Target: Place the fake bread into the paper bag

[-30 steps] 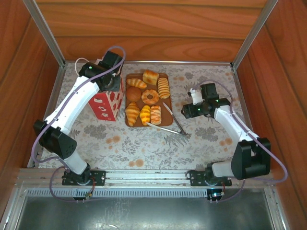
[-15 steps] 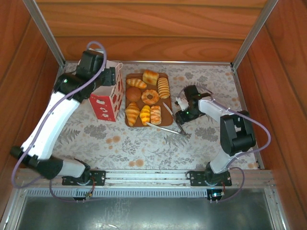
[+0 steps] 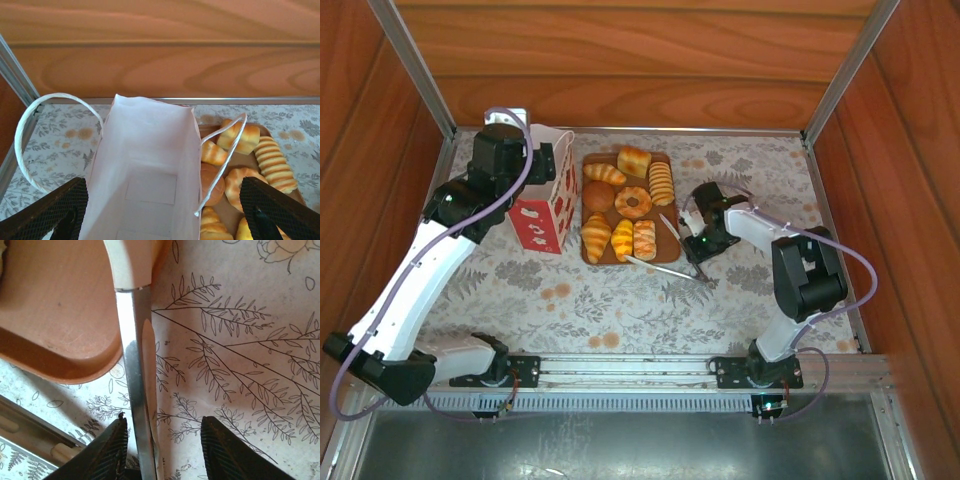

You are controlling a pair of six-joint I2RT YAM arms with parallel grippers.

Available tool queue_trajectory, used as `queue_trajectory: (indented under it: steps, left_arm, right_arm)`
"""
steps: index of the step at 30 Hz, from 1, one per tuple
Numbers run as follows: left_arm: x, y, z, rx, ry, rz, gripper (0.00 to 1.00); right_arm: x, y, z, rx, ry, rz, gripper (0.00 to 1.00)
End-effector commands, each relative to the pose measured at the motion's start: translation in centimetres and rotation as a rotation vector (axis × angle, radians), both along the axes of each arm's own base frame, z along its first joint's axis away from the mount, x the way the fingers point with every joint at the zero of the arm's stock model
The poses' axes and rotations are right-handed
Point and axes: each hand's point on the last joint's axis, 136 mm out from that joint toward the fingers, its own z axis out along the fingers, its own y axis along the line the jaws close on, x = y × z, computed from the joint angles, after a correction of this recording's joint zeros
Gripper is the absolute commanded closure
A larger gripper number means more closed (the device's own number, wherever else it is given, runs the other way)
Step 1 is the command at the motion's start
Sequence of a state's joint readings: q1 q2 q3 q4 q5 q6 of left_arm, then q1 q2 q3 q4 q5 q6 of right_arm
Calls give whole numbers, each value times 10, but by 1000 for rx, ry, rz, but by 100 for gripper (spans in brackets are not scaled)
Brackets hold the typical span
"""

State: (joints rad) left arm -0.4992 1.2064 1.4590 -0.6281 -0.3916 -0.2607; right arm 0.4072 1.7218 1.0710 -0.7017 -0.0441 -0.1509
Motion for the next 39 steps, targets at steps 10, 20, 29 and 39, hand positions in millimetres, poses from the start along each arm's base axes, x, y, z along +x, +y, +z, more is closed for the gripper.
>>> queue_trajectory:
  steps: [10,20,29,39]
  left_arm:
    - [-6,8,17,-18,-90,21,16]
    - [-9,10,17,-19,-101,22,16]
    - [-13,13,19,-23,-127,22,16]
    - [-19,-30,26,-228,-180,-186,16]
  right_arm:
    - [-9,7,-12,-12,47,-32,63]
    - [-4,13,5,38,-12,-56,82]
    - [2,15,44,107,-144,-71,100]
    - [37,33,146,370,-464,-217,100]
